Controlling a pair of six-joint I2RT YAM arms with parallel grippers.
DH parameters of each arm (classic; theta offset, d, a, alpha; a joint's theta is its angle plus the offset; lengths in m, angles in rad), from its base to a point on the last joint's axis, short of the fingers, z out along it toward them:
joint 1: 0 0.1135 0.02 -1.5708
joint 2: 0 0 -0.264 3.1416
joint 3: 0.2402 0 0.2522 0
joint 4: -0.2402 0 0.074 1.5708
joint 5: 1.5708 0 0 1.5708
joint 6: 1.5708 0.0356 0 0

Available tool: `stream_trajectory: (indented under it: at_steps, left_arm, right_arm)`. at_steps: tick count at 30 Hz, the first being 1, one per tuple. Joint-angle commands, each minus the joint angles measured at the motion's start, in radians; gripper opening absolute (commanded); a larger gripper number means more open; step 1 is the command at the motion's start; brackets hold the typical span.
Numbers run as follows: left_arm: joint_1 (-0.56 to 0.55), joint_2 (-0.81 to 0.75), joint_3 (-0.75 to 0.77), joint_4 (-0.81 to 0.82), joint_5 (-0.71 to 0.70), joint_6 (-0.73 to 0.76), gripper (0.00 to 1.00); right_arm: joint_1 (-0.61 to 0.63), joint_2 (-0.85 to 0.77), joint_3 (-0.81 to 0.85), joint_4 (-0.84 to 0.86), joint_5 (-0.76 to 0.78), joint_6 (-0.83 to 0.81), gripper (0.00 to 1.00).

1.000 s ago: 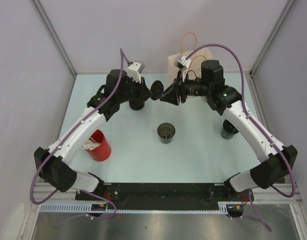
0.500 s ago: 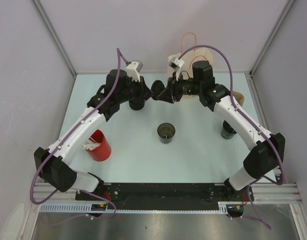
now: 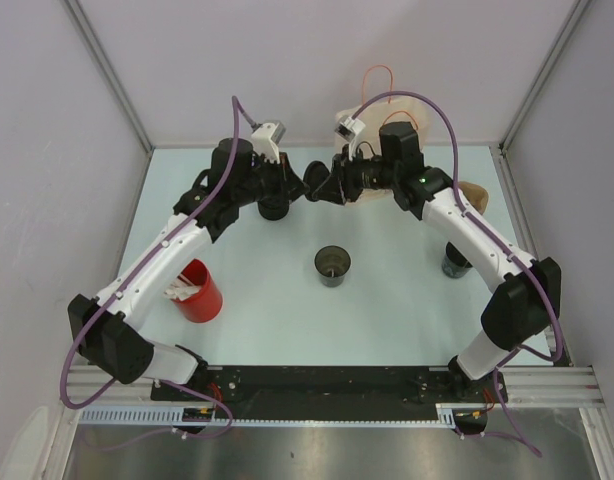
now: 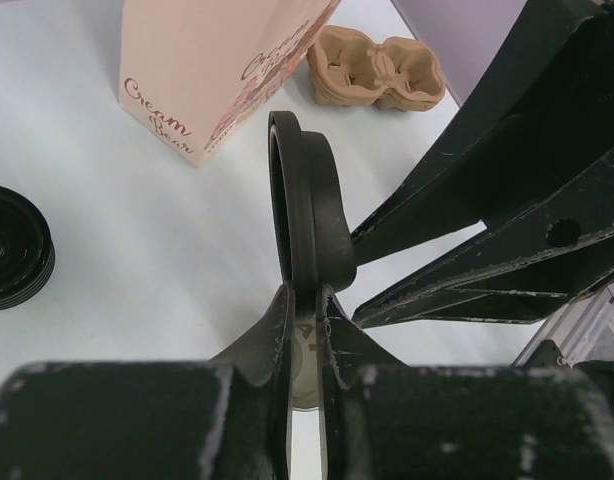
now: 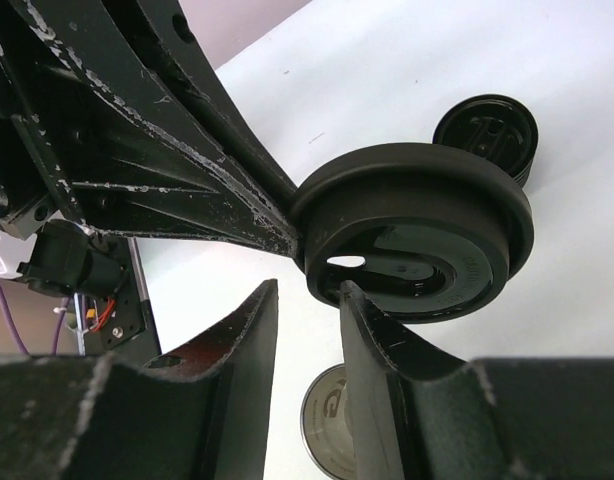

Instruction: Pack the takeout coffee

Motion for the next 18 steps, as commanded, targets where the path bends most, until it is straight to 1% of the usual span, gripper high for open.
stream_trajectory:
  at_steps: [1, 11, 18]
  left_arm:
    - [-0.002, -0.018, 0.008, 0.046, 0.054, -0.031, 0.0]
    - [-0.002, -0.019, -0.011, 0.057, 0.04, -0.025, 0.0]
    - [0.001, -0.019, 0.002, 0.057, 0.062, -0.031, 0.0]
  right_arm:
    - [-0.006, -0.007, 0.05, 0.066, -0.019, 0.018, 0.35]
    - [-0.017, -0.025, 0.07, 0.058, -0.037, 0.031, 0.37]
    - [-0.004, -0.025, 0.051, 0.061, -0.011, 0.023, 0.37]
